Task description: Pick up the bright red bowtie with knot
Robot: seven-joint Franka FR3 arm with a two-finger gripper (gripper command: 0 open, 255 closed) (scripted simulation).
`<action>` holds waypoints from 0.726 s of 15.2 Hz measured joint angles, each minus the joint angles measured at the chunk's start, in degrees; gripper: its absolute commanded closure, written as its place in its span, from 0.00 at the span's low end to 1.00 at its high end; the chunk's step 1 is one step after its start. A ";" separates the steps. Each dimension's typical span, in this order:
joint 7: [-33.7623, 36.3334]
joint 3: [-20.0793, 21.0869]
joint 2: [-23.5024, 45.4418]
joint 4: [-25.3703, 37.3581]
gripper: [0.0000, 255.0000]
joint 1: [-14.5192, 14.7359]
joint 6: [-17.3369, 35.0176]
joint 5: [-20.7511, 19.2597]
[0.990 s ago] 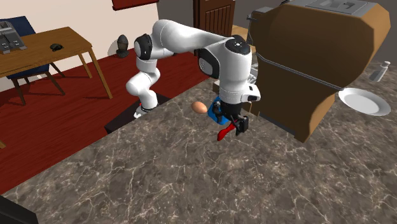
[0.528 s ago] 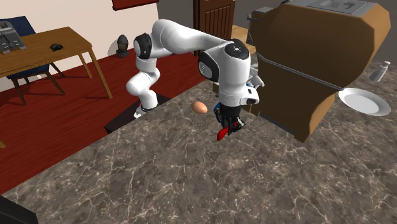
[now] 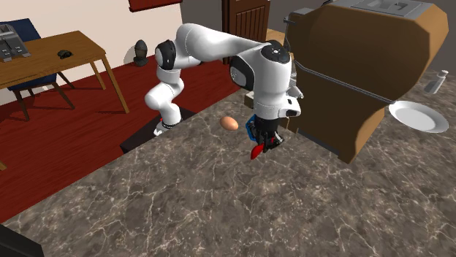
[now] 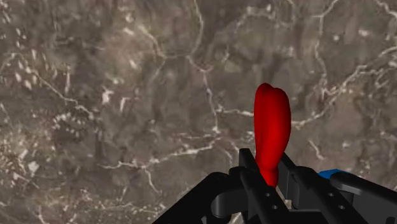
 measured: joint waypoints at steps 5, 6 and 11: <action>0.01 0.01 1.62 6.19 1.00 -1.30 -4.66 0.73; 0.08 0.03 2.03 7.57 1.00 -1.58 -5.63 0.91; 0.35 0.35 5.70 17.67 1.00 -4.12 -12.04 2.54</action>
